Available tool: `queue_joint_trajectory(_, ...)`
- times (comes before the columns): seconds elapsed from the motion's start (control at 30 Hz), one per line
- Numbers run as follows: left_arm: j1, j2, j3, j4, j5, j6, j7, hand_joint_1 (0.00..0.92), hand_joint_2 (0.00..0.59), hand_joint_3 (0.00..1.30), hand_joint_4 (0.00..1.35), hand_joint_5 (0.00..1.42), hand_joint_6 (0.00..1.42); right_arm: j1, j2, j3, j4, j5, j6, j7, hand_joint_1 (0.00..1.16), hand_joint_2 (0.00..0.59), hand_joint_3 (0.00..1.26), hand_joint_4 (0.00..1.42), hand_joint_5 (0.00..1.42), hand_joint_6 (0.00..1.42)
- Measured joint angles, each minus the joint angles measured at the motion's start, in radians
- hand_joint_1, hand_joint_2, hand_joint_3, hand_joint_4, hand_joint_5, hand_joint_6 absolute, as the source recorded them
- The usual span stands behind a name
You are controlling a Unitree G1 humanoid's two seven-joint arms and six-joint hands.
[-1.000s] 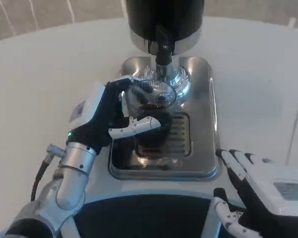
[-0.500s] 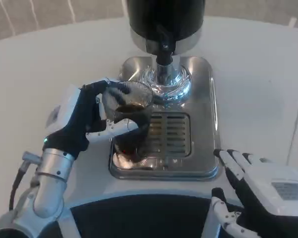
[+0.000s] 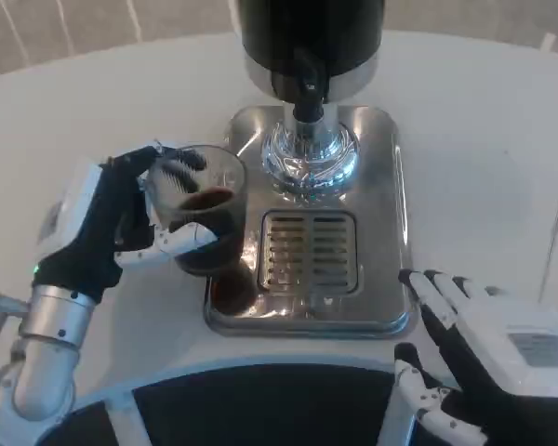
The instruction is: Grasp the cup under the faucet to collect the drink, then remove the cup.
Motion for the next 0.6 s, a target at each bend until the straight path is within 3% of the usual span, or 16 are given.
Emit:
queue_joint_trajectory(0.3,0.077,0.05,0.044,-0.075,-0.02,-0.026,-0.048,0.591,0.021,0.94,1.09,1.36,1.42,-0.045,-0.012,-0.011,0.001,0.015,0.0,0.005,0.0,0.586,0.0,0.0,0.0,0.0)
queue_joint_trajectory(0.6,0.188,0.071,0.106,-0.208,-0.08,-0.032,-0.121,0.591,0.021,0.94,1.11,1.36,1.42,-0.115,-0.025,-0.011,0.014,0.015,0.0,0.028,0.0,0.586,0.0,0.0,0.0,0.0)
